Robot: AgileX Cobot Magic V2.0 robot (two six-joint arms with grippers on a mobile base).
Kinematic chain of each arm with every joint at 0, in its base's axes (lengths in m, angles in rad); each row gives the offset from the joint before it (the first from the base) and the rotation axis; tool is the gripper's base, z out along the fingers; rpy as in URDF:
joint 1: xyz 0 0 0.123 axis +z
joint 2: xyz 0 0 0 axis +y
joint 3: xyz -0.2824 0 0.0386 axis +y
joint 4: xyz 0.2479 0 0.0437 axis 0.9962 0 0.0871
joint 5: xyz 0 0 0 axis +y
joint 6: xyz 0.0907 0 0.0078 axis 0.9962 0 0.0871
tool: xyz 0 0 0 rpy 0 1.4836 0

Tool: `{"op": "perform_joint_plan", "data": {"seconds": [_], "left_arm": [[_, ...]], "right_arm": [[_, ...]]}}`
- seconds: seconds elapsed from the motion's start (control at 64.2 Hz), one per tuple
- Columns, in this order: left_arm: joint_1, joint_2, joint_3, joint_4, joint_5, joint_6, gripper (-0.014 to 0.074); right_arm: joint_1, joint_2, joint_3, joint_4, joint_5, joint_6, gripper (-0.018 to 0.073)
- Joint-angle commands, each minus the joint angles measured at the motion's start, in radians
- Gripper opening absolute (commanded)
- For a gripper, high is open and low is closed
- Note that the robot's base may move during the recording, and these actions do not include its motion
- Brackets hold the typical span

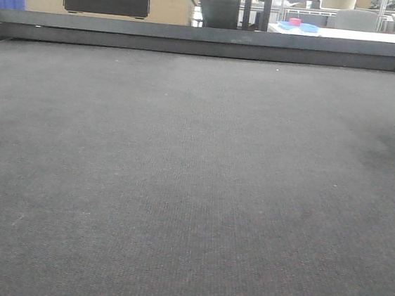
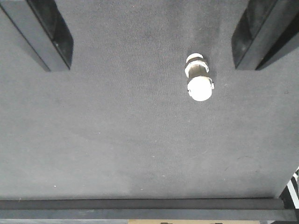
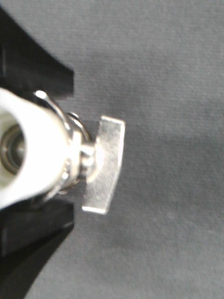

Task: Place valve from conveyor to right shelf box

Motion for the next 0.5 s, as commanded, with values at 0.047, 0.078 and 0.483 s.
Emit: {"op": "perform_joint_plan", "data": {"seconds": [0.047, 0.078, 0.483], "left_arm": [[-0.007, 0.002, -0.009, -0.014, 0.008, -0.007, 0.0600], [-0.007, 0.003, -0.009, -0.018, 0.015, -0.010, 0.0600], [-0.007, 0.278, -0.245, 0.021, 0.301, -0.015, 0.0600]], "right_arm": [[0.001, 0.002, -0.006, -0.020, 0.044, -0.008, -0.0033], [0.001, 0.002, -0.006, -0.025, 0.049, -0.008, -0.0101], [0.001, -0.104, -0.006, -0.027, 0.059, -0.008, -0.0154]]}}
